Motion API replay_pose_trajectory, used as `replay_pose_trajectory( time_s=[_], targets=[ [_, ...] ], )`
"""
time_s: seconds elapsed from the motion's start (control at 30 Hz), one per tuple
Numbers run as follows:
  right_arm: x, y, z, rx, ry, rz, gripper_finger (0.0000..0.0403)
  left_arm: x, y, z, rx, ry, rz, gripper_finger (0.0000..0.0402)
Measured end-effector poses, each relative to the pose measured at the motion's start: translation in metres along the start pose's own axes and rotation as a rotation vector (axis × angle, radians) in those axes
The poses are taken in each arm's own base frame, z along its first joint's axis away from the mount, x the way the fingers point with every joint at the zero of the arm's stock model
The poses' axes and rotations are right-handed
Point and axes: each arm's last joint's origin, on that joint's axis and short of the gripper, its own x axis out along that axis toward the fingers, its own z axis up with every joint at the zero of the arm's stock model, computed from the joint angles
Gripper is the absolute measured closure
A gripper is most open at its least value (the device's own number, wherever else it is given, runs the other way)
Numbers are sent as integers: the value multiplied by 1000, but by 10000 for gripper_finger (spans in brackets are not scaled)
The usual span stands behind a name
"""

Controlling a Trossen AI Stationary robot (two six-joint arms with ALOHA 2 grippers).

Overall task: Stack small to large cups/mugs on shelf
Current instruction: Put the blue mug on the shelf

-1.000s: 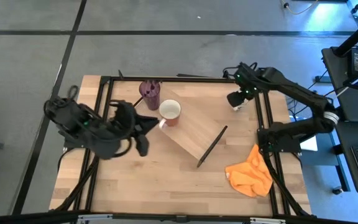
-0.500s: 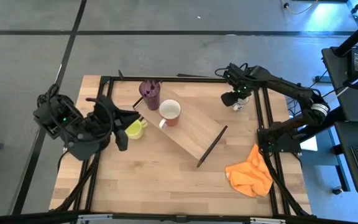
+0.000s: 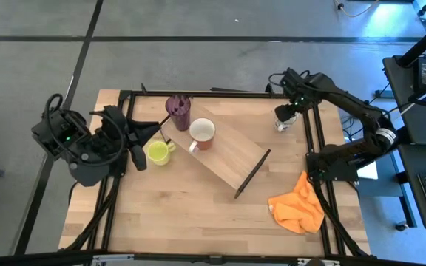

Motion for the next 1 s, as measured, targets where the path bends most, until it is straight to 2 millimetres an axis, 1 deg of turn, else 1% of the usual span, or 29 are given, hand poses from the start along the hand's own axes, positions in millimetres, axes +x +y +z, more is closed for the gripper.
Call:
replay_pose_trajectory(
  time_s=[0.07,0.17,0.33,0.4,0.53,0.83,1.0],
  targets=[
    [1,-10,2,8,8,-5,218,0,1,1,-3,-18,12,363],
    [3,-21,7,10,-8,36,218,3,2,3,-5,-41,36,363],
    [10,-32,15,60,3,152,218,6,3,4,8,-42,53,363],
    [15,-33,17,70,28,173,218,8,4,4,11,-36,58,363],
    [24,-32,15,150,81,171,218,5,10,8,0,-30,48,363],
    [43,-29,11,310,92,145,218,-2,19,13,19,-28,23,363],
    [52,-25,6,384,123,134,218,-2,19,14,30,-28,23,363]
  ],
)
